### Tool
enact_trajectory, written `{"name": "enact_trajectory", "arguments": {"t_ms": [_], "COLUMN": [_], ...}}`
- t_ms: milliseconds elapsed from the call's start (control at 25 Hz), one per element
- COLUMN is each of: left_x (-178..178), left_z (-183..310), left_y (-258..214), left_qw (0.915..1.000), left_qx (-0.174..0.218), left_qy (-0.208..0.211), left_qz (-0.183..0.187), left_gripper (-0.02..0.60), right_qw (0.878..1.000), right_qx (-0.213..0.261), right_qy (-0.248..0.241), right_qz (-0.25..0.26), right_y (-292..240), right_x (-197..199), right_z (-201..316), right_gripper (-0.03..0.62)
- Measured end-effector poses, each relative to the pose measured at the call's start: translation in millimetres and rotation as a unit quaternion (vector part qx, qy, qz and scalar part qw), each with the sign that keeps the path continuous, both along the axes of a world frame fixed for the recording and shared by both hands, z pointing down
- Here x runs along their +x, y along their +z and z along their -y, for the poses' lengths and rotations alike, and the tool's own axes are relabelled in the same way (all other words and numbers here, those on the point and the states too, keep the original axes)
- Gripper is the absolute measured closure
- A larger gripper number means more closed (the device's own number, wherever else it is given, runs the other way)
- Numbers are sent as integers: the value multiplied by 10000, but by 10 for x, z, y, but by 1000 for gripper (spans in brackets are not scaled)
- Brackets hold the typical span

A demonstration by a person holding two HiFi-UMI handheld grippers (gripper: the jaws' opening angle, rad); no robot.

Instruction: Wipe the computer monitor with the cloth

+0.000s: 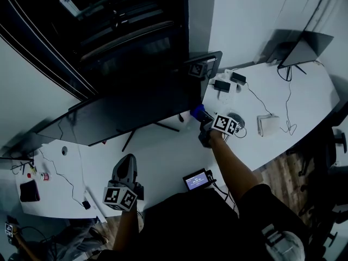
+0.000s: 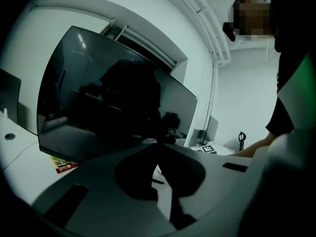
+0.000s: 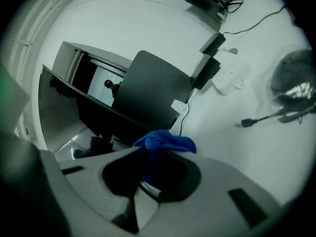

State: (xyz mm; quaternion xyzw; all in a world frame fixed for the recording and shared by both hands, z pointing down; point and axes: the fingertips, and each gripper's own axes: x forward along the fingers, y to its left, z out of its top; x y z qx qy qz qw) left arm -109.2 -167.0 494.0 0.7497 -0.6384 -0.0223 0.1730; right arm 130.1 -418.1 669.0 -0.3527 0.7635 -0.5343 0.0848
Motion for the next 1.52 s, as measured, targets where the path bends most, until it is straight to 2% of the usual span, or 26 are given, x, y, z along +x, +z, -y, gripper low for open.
{"name": "enact_trajectory", "arguments": {"t_ms": [280, 920, 1520], "left_x": [-155, -508, -877], "left_z": [-202, -758, -1256], "left_y": [3, 10, 3], "left_qw": [9998, 9968, 9904], "left_qx": [42, 29, 67], "left_qy": [-192, -802, -1377], "left_qz": [83, -6, -15], "left_gripper": [588, 588, 588], "right_qw": [9997, 9991, 9983], "right_qx": [82, 113, 127], "right_qy": [-223, -398, -576], "right_qz": [6, 49, 34], "right_y": [-22, -57, -72], "right_x": [-248, -713, -1128], "right_z": [-128, -345, -528], "right_gripper": [531, 531, 531]}}
